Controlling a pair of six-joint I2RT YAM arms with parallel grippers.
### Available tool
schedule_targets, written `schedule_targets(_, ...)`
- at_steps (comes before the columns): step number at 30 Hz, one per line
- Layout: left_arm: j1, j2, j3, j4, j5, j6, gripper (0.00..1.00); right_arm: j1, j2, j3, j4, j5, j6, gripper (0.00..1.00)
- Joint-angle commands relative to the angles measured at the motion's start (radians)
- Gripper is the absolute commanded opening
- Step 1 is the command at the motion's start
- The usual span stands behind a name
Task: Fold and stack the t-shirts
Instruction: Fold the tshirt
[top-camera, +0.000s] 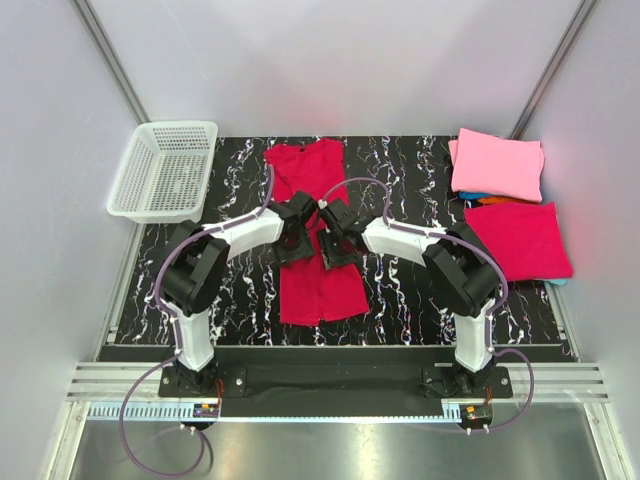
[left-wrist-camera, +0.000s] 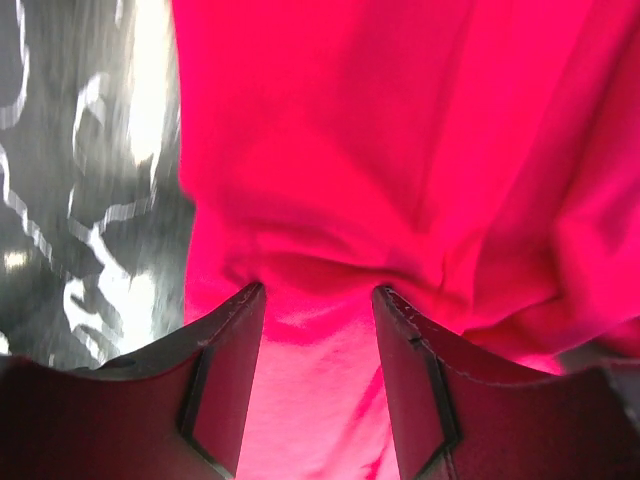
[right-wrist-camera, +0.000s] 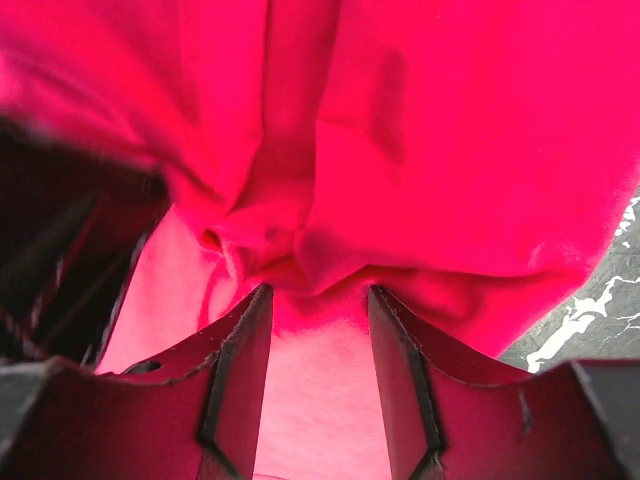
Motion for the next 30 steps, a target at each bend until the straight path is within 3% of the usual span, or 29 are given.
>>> schedule_targets(1,0.020,0.048,0.041,0.082,-0.002,0.050,0.55,0.008,0.042,-0.004,-0.045,0.046,-0.037,0.51)
schedule_targets(6,0.035,0.088,0.081,0.080,0.034,0.067,0.55,0.008,0.042,0.030,-0.084,0.040,-0.039,0.50)
schedule_targets(10,0.029,0.018,0.019,0.080,0.021,0.055,0.55,0.008,-0.035,-0.008,-0.088,0.034,-0.020,0.50)
schedule_targets(21,-0.060,-0.390,-0.285,0.082,-0.040,-0.011,0.59,0.019,-0.321,-0.165,-0.088,0.014,0.049,0.51)
schedule_targets(27,-0.089,-0.582,-0.460,0.112,-0.003,-0.067,0.63,0.022,-0.496,-0.309,-0.076,0.012,0.129,0.52)
schedule_targets(30,-0.091,-0.673,-0.570,0.186,0.044,-0.094,0.64,0.022,-0.568,-0.425,-0.030,-0.032,0.175,0.60)
